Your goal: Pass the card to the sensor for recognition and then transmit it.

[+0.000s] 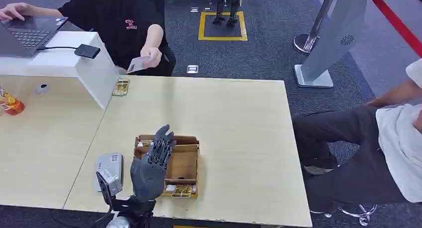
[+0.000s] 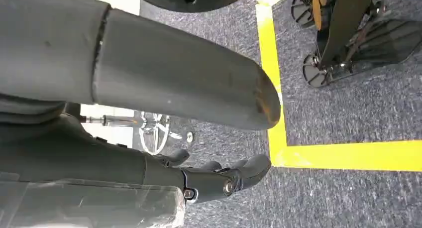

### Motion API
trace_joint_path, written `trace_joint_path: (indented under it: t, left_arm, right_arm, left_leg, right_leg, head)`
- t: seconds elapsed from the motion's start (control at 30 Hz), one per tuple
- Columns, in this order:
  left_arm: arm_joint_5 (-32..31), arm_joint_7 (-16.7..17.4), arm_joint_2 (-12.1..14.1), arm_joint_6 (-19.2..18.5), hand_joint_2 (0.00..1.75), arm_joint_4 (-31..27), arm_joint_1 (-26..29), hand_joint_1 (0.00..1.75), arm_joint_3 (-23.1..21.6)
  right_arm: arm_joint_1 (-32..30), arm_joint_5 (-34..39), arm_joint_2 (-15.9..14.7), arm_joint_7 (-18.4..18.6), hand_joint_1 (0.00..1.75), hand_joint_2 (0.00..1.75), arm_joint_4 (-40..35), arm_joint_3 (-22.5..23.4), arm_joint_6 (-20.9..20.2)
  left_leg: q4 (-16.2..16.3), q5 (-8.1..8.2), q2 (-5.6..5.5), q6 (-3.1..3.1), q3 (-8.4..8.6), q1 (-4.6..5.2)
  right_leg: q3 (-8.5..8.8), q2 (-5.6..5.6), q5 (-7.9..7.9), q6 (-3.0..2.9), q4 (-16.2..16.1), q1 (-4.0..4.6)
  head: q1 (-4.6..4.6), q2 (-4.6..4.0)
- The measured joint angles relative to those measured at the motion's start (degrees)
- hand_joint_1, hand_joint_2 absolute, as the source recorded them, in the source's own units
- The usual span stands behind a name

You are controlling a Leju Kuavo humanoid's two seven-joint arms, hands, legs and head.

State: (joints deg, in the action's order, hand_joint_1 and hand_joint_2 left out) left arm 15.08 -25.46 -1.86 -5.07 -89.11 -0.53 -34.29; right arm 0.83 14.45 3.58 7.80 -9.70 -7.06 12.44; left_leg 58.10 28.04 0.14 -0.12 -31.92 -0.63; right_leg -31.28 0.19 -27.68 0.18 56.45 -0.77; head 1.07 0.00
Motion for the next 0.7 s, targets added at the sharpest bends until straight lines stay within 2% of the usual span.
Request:
trace_joint_path:
  t: [0.07, 0.1, 0.27, 0.37, 0.43, 0.53, 0.7]
  left_arm:
    - [-0.4, -0.3, 0.0, -0.4, 0.00, 0.0, 0.4, 0.00, 0.0]
    - [-0.6, -0.3, 0.0, -0.5, 1.75, 0.0, 0.5, 0.00, 0.0]
    - [-3.4, -1.3, 0.0, 0.4, 1.75, -0.2, 1.0, 0.00, 0.0]
    - [-8.1, -1.9, -0.1, 5.3, 1.75, -0.5, 1.2, 0.00, 0.0]
    - [-12.9, -2.5, -0.2, 10.2, 1.75, -1.0, 1.1, 0.00, 0.0]
    - [-22.8, -3.1, -0.9, 20.4, 1.75, -1.5, 0.2, 0.00, 0.0]
    - [-34.7, -2.5, -1.8, 32.1, 1.75, -1.7, -2.6, 0.00, 0.0]
  right_arm:
    - [0.0, -0.1, 0.2, -0.5, 0.00, 0.00, 0.0, 0.0, -0.3]
    - [-0.1, -0.1, 0.2, -0.6, 0.00, 0.00, 0.0, 0.0, -0.4]
    - [-0.1, -0.5, 0.3, -1.0, 0.00, 0.00, 0.0, 0.0, -0.6]
    - [-0.2, -0.5, 0.4, -0.9, 0.00, 0.00, 0.0, 0.0, -0.5]
    - [-0.2, -0.5, 0.4, -0.9, 0.00, 0.00, 0.0, 0.0, -0.5]
    - [-0.3, -0.9, 0.5, -0.8, 0.00, 0.00, 0.1, 0.0, -0.5]
    - [-0.2, -1.7, 0.7, -0.5, 0.00, 0.00, 0.1, -0.2, -0.6]
  left_leg:
    - [0.0, 0.00, 0.00, 0.00, -0.01, 0.00]
    - [0.0, 0.00, 0.00, 0.00, -0.01, 0.00]
    - [0.0, 0.00, 0.00, 0.00, -0.01, 0.00]
    - [0.0, 0.00, 0.00, 0.00, -0.01, 0.00]
    - [0.0, 0.00, 0.00, 0.00, -0.01, 0.00]
    - [0.0, -0.01, 0.00, 0.01, -0.01, 0.00]
    - [0.0, -0.01, -0.03, 0.01, 0.00, 0.00]
  right_leg:
    - [0.00, 0.00, 0.00, 0.00, 0.0, 0.00]
    - [0.00, 0.00, 0.00, 0.00, 0.0, 0.00]
    - [-0.01, 0.00, 0.00, 0.00, 0.0, 0.00]
    - [-0.01, 0.00, 0.00, 0.00, 0.0, 0.00]
    - [-0.01, 0.00, 0.00, 0.00, 0.0, 0.00]
    - [0.00, -0.02, 0.00, 0.00, 0.0, 0.00]
    - [0.01, -0.02, 0.01, 0.01, 0.0, 0.00]
  head:
    - [0.00, 0.00]
    - [0.00, 0.00]
    - [0.00, 0.00]
    - [0.00, 0.00]
    - [0.00, 0.00]
    - [0.00, 0.00]
    - [0.00, 0.00]
